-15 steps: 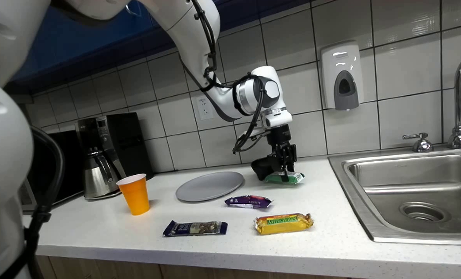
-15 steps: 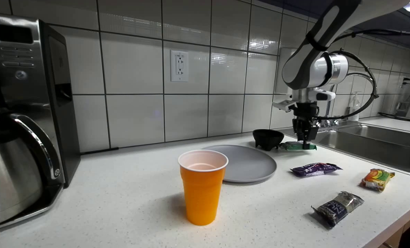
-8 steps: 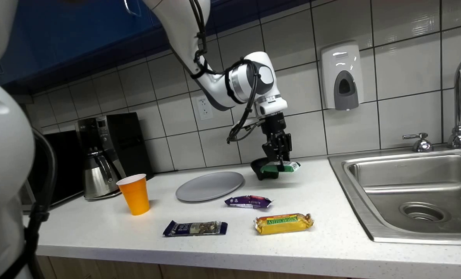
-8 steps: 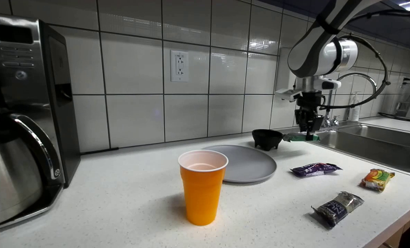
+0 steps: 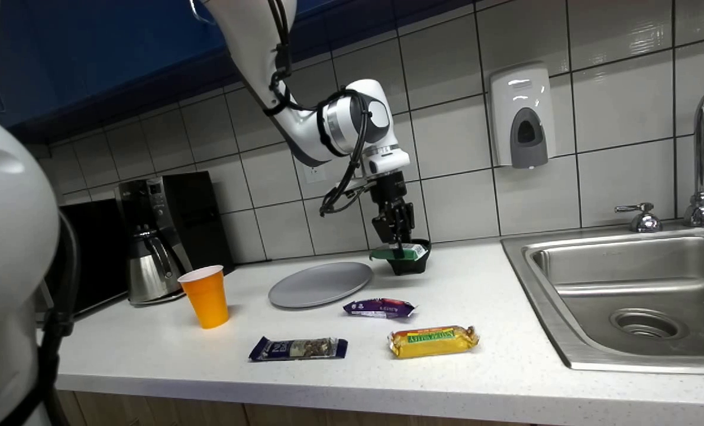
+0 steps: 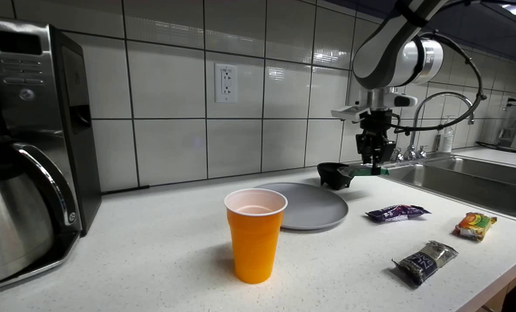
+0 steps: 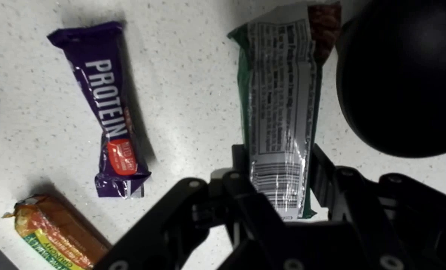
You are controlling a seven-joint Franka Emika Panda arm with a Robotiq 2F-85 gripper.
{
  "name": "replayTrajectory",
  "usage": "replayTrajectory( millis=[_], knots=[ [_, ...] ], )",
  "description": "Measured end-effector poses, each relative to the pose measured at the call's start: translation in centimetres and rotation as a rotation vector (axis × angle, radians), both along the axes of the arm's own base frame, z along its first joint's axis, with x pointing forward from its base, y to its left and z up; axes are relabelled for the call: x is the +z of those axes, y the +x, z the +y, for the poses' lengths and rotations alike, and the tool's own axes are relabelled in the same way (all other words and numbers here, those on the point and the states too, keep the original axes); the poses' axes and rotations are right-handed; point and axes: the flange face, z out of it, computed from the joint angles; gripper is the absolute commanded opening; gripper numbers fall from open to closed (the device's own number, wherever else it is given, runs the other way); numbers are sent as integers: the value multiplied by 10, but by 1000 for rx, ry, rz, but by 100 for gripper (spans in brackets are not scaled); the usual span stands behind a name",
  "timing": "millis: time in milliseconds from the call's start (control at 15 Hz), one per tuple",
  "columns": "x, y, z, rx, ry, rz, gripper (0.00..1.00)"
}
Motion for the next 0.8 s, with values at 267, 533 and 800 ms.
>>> replayTrajectory(
  millis=[267,533,800],
  knots=[
    [-2,5,30,58,13,2,17],
    [-3,11,51,101,19,0,17],
    [-11,24,76,147,23,0,17]
  ],
)
